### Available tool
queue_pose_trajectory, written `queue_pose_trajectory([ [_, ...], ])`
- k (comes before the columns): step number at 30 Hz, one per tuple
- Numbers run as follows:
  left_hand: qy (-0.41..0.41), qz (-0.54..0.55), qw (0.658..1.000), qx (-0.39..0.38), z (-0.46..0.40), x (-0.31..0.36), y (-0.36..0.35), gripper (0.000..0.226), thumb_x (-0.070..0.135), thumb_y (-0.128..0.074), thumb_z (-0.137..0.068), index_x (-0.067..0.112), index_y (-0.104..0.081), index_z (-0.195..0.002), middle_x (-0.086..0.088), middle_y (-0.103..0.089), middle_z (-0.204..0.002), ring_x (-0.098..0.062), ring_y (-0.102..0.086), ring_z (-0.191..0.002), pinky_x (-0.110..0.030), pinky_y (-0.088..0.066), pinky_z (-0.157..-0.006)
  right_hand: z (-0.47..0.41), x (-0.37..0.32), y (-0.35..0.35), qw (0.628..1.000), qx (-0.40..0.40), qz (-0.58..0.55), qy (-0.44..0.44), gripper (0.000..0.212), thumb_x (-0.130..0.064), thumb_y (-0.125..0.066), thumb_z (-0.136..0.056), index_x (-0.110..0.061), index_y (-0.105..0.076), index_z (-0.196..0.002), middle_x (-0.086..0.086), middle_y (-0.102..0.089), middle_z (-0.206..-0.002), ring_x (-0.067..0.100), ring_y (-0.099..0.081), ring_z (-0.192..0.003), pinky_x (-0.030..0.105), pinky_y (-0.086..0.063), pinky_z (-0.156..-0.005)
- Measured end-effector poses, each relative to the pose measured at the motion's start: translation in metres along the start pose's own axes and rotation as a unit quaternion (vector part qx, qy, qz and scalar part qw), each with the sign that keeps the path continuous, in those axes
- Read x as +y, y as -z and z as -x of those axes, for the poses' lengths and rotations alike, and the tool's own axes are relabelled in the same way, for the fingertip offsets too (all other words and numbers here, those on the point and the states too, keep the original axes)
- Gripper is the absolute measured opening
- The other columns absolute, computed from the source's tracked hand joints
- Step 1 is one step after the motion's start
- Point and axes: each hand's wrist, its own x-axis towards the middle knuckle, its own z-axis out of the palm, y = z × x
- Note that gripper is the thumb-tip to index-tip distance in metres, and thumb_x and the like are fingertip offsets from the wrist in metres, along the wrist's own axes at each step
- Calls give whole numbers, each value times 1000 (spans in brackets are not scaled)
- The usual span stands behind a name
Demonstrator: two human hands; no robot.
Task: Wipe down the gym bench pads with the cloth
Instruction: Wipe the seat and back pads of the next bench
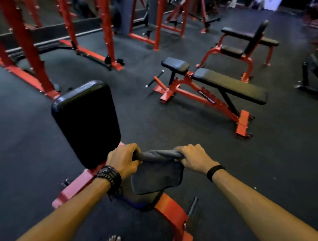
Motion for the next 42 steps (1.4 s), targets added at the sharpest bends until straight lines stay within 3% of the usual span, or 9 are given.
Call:
queue_pose_trajectory([
  [14, 225, 106, 965, 81, 76, -25, -43, 20, 26, -70, -80, 29, -65, -100, 6, -69, -99, -21, -65, -95, -36, -52, -77, -57, -27, -32, 982, 41, -15, 184, 28, -40, -70, -81, -24, -69, -105, -3, -68, -103, 23, -57, -106, 37, -33, -83],
  [20, 294, 174, 939, 52, 54, -29, -88, 18, 24, -68, -83, 31, -65, -99, 7, -68, -100, -20, -63, -95, -36, -52, -78, -102, -12, -34, 972, -121, 65, 193, 35, -41, -71, -83, -22, -66, -112, 1, -67, -111, 25, -57, -110, 39, -39, -87],
  [24, 328, 219, 919, -24, 35, -34, -100, 17, 23, -70, -83, 31, -64, -97, 8, -65, -93, -17, -62, -90, -35, -53, -76, -147, -15, -25, 935, -316, 81, 136, 36, -36, -85, -71, -21, -63, -96, 1, -61, -93, 24, -61, -91, 30, -44, -72],
  [27, 345, 266, 899, -38, 18, -57, -101, 20, 21, -72, -83, 31, -62, -97, 4, -66, -98, -19, -63, -94, -37, -54, -82, -192, -30, -24, 920, -362, 92, 119, 40, -36, -90, -67, -20, -58, -85, 2, -61, -91, 24, -61, -91, 28, -45, -71],
  [29, 371, 267, 889, -28, 6, -78, -98, 36, 25, -71, -84, 27, -59, -118, -3, -63, -119, -24, -60, -110, -38, -51, -92, -218, -46, -24, 936, -319, 94, 117, 43, -38, -87, -70, -19, -60, -98, 6, -61, -106, 26, -60, -103, 32, -47, -80],
  [30, 388, 255, 885, -32, 2, -89, -95, 54, 28, -71, -84, 25, -50, -134, -7, -56, -133, -28, -53, -122, -40, -47, -100, -227, -54, -26, 943, -292, 106, 120, 56, -38, -85, -73, -18, -58, -117, 7, -59, -122, 27, -57, -116, 37, -47, -91],
  [33, 444, 227, 865, -53, -1, -109, -91, 91, 40, -68, -86, 19, -13, -156, -9, -25, -159, -35, -25, -145, -51, -30, -115, -238, -70, -37, 940, -292, 147, 101, 99, -41, -80, -78, -24, -19, -155, 8, -32, -157, 33, -32, -142, 55, -32, -109],
  [37, 473, 193, 855, -90, 16, -109, -100, 92, 44, -60, -92, 21, 0, -157, -7, -7, -165, -32, -12, -150, -53, -22, -118, -236, -76, -61, 937, -309, 109, 121, 77, -39, -69, -90, -21, -27, -152, 10, -37, -154, 32, -32, -143, 55, -26, -112],
  [42, 484, 194, 841, -144, 29, -97, -125, 90, 47, -57, -93, 22, 1, -157, -5, -8, -164, -31, -15, -149, -51, -22, -118, -230, -69, -80, 934, -328, 47, 130, 60, -36, -64, -94, -21, -39, -146, 11, -47, -147, 32, -36, -140, 56, -20, -114],
])
